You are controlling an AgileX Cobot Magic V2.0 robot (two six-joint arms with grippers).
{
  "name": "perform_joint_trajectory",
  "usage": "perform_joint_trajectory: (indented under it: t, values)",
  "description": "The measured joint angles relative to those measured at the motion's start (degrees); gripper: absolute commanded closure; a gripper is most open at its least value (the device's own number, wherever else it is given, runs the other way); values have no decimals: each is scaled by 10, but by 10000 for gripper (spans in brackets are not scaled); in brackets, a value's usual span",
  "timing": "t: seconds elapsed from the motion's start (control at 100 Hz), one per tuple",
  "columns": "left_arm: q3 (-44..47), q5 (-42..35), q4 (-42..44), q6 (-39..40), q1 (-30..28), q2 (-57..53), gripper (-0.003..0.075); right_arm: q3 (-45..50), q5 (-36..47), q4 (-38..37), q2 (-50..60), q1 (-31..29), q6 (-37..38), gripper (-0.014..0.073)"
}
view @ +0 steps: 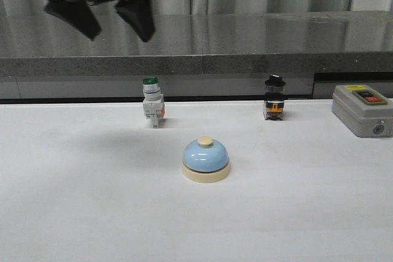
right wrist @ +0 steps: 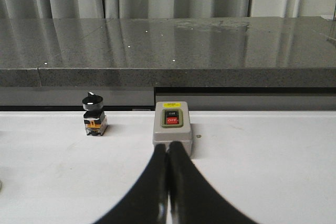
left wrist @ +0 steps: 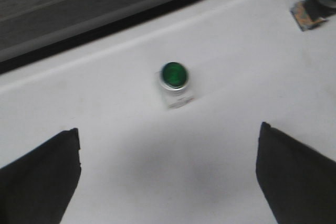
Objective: Place and press bell with both arms
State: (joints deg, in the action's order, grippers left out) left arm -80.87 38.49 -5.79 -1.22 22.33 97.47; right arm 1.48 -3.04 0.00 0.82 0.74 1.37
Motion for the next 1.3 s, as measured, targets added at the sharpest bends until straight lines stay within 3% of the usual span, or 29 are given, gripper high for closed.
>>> perform_joint_trajectory:
  t: [0.32,0.59,0.96,1.08,1.15,1.27,1.3]
  values:
    - [234,-86,-6,12,-95,-215,79,0,0,0,0,0,0,654]
    - [412,-126,-18,12,-101,-439,79,0,0,0,0,0,0,654]
    - [531,-123,-18,12,-101,-719,97,0,0,0,0,0,0,654]
    - [545,-117,-18,12,-101,-765,230,0,0,0,0,0,0,654]
    - [549,-113,-18,12,-101,-779,378,0,0,0,0,0,0,654]
    - [549,-110,-18,12,-101,-785,699,0,0,0,0,0,0,654]
    - [549,-110,-18,12,-101,-785,738,0,0,0,0,0,0,654]
